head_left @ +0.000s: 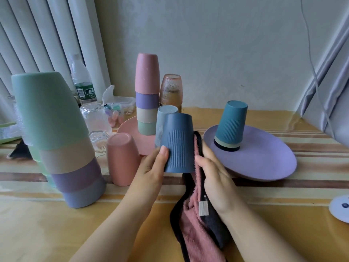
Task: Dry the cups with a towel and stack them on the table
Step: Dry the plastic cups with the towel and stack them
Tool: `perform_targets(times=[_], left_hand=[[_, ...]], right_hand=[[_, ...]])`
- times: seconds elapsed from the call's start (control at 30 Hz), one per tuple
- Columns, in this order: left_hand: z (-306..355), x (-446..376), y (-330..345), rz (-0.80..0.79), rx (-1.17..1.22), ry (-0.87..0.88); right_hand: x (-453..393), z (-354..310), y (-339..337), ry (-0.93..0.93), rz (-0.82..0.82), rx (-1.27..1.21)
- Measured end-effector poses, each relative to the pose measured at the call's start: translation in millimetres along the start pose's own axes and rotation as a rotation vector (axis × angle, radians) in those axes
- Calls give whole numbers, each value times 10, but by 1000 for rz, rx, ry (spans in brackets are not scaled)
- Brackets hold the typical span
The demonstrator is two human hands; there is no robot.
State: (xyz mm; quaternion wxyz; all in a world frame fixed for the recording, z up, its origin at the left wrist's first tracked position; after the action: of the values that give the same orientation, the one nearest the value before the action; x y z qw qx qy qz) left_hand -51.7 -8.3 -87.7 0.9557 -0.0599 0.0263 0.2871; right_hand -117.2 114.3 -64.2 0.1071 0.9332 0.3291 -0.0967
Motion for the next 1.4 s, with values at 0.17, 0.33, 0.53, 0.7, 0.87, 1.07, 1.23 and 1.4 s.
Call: perform_targets(times=[0.17,0.33,0.53,0.7,0.87,1.07,1.23,1.4], left_hand=[[60,55,-15,58,-141,54],[-41,100,77,-52,-104,-60],[39,39,69,8,-122,-52],[233,-90,95,-28,-196,-88],[609,-436,386,-25,-215,2],[1034,-1063,874,-48,-219,122],[1213,-1432,1306,-139,-281,182],[1013,-1568,1515,-187,-382,171]], right_hand=[[-44,-17,-54,-35,-19,123],[-99,-17,-298,10,52,231],[-100,-119,-586,-6,197,332],[-87,-239,-719,-130,257,401],[-101,-171,-915,-42,346,361],[-139,-32,-965,2,351,314],[-151,-57,-984,-35,345,340],[-174,-24,-983,-11,332,323]])
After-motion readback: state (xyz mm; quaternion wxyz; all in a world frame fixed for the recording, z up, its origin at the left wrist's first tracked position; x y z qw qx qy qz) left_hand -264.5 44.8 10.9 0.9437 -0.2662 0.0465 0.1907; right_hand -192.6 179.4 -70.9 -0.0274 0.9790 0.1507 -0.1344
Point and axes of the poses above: each hand's wrist, its own x-axis away from the middle knuckle, its own y-axis out of the palm, z = x × y, the point moved 5 cm from there along -x, towards the middle knuckle, and after that the axes turned 11 degrees about -x, right-handed, at the moved point
